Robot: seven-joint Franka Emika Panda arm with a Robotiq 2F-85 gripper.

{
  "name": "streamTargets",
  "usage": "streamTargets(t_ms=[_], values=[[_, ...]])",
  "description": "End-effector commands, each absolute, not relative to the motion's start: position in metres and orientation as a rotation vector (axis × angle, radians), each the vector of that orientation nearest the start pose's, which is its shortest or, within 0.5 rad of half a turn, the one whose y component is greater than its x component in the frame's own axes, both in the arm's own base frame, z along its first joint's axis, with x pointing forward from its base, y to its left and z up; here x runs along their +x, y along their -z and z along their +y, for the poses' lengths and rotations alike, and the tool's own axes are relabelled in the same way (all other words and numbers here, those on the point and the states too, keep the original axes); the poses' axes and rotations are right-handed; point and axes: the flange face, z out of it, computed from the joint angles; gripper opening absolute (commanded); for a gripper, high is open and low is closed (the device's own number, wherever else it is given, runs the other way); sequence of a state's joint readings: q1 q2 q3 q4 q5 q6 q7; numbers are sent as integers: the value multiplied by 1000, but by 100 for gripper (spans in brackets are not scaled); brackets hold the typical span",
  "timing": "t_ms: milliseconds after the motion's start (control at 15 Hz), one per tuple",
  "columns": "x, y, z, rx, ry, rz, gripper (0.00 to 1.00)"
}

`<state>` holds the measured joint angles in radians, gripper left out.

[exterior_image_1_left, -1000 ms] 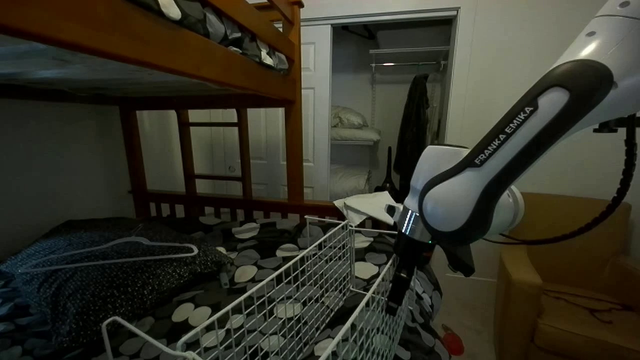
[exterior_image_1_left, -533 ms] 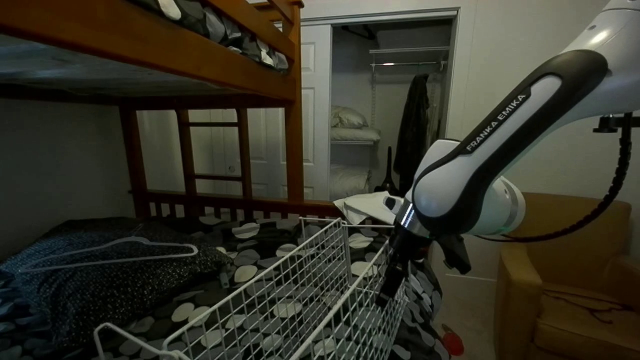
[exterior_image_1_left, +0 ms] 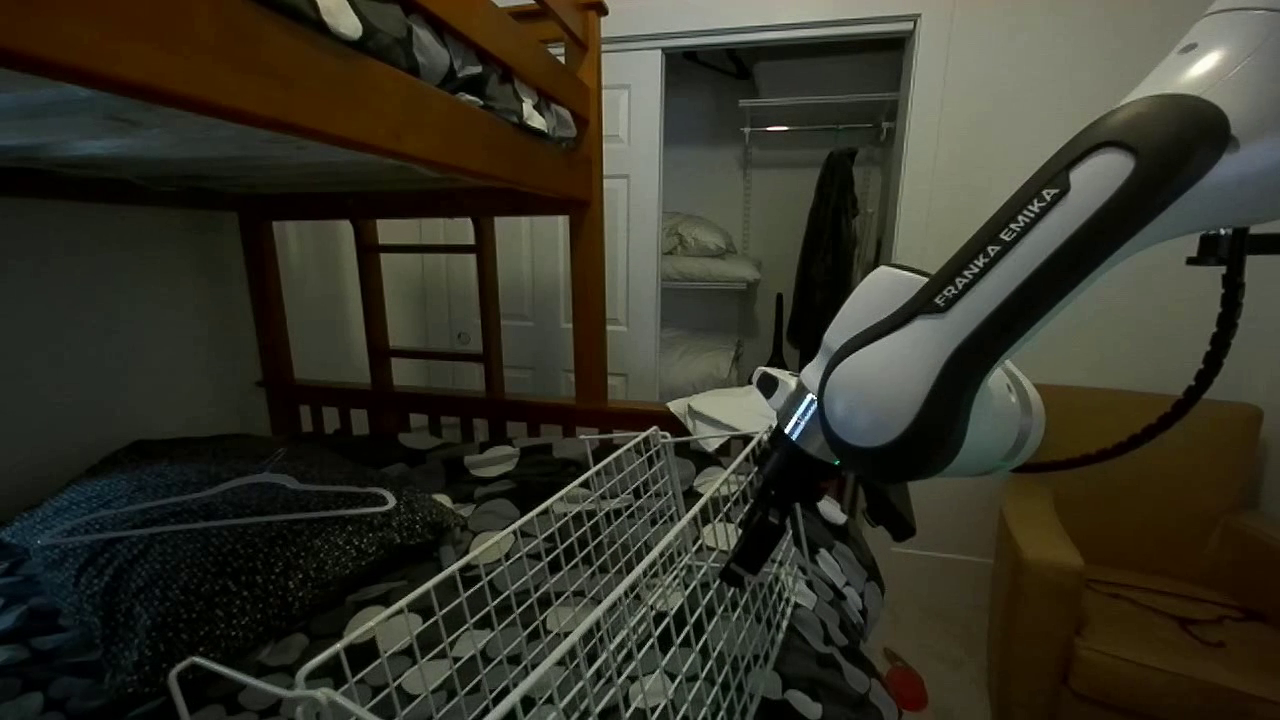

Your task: Put the shelves upright

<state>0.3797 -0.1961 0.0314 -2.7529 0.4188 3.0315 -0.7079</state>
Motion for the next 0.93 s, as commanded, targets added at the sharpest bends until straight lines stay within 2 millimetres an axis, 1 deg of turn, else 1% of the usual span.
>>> streamTargets(t_ms=[0,200,533,600,667,733,867], values=[[401,-324,141,-2813,714,-1064,100],[404,-304,133,-2870,634,-1066,100],[406,-304,134,-2871,634,-1069,100],[409,-307,144,-2835,667,-1082,100],[412,-311,147,-2821,718,-1104,100],[417,-320,156,-2789,789,-1116,100],[427,-339,172,-2722,875,-1164,100]])
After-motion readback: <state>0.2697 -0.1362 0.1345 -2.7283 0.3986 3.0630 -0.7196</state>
